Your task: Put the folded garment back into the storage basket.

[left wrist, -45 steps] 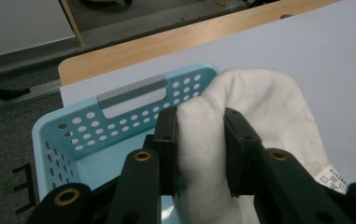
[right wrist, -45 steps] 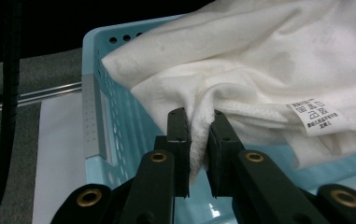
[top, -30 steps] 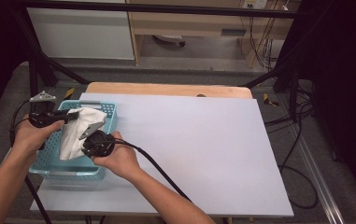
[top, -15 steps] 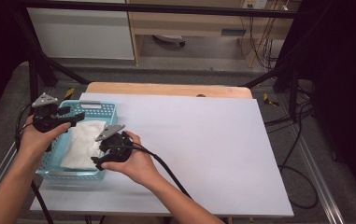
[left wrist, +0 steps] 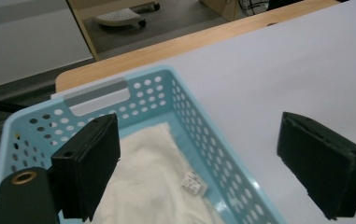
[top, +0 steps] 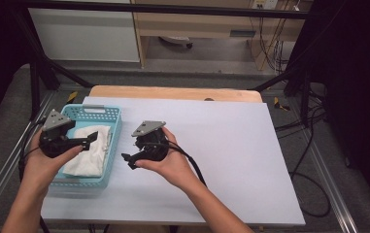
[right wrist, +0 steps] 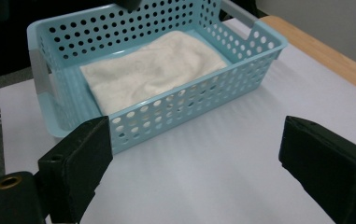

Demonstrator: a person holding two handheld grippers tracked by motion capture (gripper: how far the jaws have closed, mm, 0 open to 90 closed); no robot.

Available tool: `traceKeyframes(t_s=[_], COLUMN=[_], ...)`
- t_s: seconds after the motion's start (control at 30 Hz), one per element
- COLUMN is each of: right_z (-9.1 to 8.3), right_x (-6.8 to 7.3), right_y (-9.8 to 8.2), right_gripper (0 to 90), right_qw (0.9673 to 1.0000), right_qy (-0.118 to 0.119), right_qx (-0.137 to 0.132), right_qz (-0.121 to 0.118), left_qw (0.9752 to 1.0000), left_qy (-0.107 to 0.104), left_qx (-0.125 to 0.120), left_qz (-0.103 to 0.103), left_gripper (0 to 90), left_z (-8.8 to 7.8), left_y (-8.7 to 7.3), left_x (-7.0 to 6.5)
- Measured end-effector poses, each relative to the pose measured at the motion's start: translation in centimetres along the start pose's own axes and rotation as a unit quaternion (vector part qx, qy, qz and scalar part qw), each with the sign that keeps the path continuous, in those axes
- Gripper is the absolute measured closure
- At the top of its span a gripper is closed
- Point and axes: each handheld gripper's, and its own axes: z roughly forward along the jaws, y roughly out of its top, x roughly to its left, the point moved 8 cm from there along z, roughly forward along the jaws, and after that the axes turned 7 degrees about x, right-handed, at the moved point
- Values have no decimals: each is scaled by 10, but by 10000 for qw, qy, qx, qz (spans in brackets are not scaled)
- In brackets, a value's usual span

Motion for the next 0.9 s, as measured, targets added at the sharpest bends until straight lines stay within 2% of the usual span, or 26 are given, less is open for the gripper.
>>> traceKeyframes(t_s=[0.1,0.13,0.17,0.27,0.37,0.43,0.63,0.73,0.9], right_z=[-7,-9,-11,-16,-20,-22,-29,-32,-37], right_x=[-9,-12,-14,-22,-28,-32,-42,-47,-54], right_y=[2,2,3,5,8,9,9,9,8], right_gripper=[79,72,66,62,62,61,61,62,62], right_qw=[9999,9998,9997,9990,9982,9977,9967,9964,9960], right_qy=[-19,-13,-25,-51,-85,-124,-256,-317,-366], right_qx=[-127,-150,-195,-358,-488,-551,-650,-655,-657], right_qz=[107,130,155,245,347,371,417,440,482], left_qw=[9999,10000,10000,9999,9996,9996,9988,9987,9990], left_qy=[-60,-52,-61,41,-147,-189,-397,-391,-400], left_qx=[-84,-27,-11,-130,-181,-200,-279,-297,-193], left_qz=[-67,-37,35,-53,-133,-116,-108,-115,-73], left_gripper=[128,130,126,126,113,105,89,80,73], left_z=[-1,-1,-2,-9,-14,-17,-21,-21,-17], left_y=[-8,-9,-10,-12,-14,-15,-16,-17,-21], left_x=[-10,-11,-13,-11,-15,-18,-29,-30,-34])
